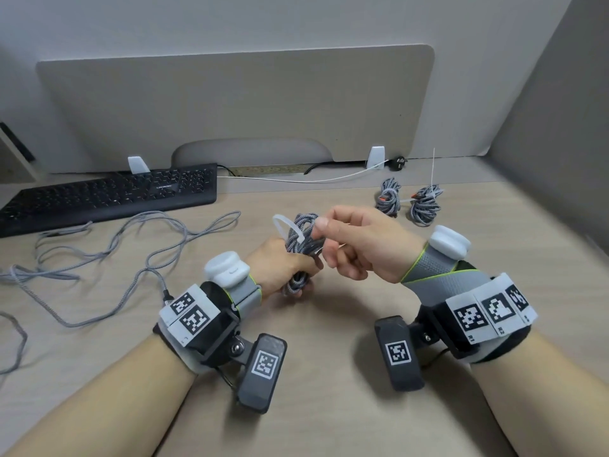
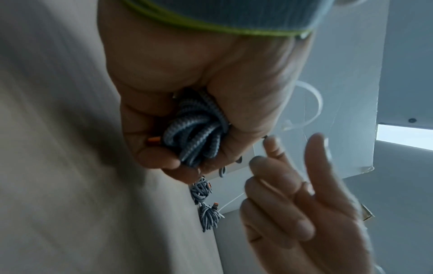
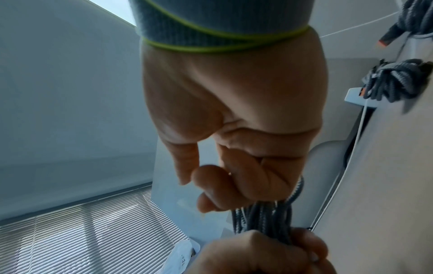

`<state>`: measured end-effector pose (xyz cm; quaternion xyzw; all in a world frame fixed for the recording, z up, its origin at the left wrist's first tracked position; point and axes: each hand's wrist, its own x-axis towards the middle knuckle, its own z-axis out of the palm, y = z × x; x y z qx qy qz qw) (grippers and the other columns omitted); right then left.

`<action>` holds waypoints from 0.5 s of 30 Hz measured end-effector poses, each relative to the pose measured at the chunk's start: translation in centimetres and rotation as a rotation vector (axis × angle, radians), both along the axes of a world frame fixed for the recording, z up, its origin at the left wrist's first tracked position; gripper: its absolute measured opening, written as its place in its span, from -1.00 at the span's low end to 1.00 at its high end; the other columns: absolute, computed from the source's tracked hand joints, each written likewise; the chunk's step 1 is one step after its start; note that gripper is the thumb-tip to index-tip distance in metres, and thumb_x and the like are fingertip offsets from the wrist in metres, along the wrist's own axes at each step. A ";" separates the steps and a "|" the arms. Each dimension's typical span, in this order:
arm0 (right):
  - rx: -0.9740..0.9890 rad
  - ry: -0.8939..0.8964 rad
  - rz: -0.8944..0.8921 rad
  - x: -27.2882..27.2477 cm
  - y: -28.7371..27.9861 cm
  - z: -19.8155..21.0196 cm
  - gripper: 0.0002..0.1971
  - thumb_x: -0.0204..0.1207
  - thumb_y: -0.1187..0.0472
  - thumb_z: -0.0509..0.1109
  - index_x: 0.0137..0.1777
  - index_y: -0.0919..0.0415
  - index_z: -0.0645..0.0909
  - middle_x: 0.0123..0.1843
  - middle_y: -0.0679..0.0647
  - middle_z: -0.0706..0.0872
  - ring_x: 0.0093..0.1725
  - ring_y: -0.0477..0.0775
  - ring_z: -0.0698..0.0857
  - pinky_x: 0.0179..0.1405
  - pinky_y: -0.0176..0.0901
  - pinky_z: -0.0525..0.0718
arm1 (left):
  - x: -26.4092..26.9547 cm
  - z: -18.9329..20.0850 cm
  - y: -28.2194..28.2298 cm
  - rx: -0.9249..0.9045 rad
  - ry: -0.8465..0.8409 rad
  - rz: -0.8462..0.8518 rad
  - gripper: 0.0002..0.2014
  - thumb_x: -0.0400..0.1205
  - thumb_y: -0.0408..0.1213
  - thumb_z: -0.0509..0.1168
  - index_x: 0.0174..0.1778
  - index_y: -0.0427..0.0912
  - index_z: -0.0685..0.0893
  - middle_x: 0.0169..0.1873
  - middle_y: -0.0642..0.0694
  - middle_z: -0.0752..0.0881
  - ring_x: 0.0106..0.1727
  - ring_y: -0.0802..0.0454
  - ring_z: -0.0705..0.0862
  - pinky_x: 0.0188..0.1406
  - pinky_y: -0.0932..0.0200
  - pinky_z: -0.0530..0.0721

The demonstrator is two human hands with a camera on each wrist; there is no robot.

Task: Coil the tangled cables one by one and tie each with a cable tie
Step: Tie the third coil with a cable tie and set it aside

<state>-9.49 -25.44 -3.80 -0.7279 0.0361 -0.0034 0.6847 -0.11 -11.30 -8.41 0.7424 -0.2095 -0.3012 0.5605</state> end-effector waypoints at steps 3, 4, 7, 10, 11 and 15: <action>-0.021 -0.054 0.043 -0.1 0.7 0.1 -0.83 0.64 0.19 0.33 0.09 0.29 0.51 -0.47 0.24 0.59 -0.71 0.02 0.38 -0.69 -0.34 0.21 | -0.2 0.1 0.1 0.038 -0.059 -0.037 -0.92 0.21 -0.29 0.42 -0.41 -0.14 0.75 -0.46 -0.19 0.69 -0.43 -0.15 0.66 -0.40 0.04 0.58; -0.033 -0.059 0.058 -0.1 0.8 0.0 -0.83 0.64 0.21 0.33 0.11 0.30 0.52 -0.48 0.23 0.59 -0.72 0.02 0.38 -0.70 -0.34 0.22 | -0.4 0.1 0.1 0.032 -0.061 -0.060 -0.87 0.22 -0.30 0.40 -0.36 -0.23 0.75 -0.44 -0.23 0.70 -0.43 -0.15 0.67 -0.42 0.08 0.58; -0.074 -0.064 0.103 -0.1 1.1 -0.3 -0.86 0.66 0.26 0.31 0.04 0.36 0.58 -0.51 0.21 0.60 -0.72 0.02 0.39 -0.71 -0.34 0.24 | -0.5 0.2 0.1 0.053 -0.095 -0.120 -0.69 0.20 -0.23 0.37 -0.26 -0.39 0.74 -0.33 -0.36 0.77 -0.42 -0.14 0.70 -0.51 0.22 0.57; -0.085 -0.072 0.077 0.0 1.1 -0.4 -0.80 0.66 0.28 0.31 -0.21 0.31 0.54 -0.55 0.17 0.58 -0.72 0.02 0.38 -0.72 -0.36 0.22 | -0.3 0.0 -0.1 0.071 -0.081 -0.127 -0.66 0.21 -0.24 0.40 -0.19 -0.41 0.74 -0.23 -0.50 0.75 -0.37 -0.21 0.70 -0.38 0.04 0.61; -0.089 -0.074 0.055 0.1 1.0 -0.5 -0.76 0.66 0.28 0.30 -0.25 0.30 0.51 -0.56 0.16 0.57 -0.73 0.02 0.38 -0.72 -0.36 0.21 | -0.3 0.1 -0.1 0.059 -0.068 -0.113 -0.72 0.24 -0.31 0.40 -0.21 -0.41 0.71 -0.27 -0.49 0.73 -0.40 -0.20 0.67 -0.43 0.04 0.60; -0.084 -0.056 0.009 0.2 0.6 -0.7 -0.66 0.67 0.27 0.30 -0.38 0.23 0.48 -0.55 0.20 0.54 -0.73 0.03 0.39 -0.72 -0.37 0.22 | -0.2 0.7 0.0 0.033 -0.071 -0.048 -0.72 0.26 -0.41 0.41 -0.14 -0.43 0.62 -0.40 -0.28 0.58 -0.52 -0.12 0.61 -0.55 0.17 0.54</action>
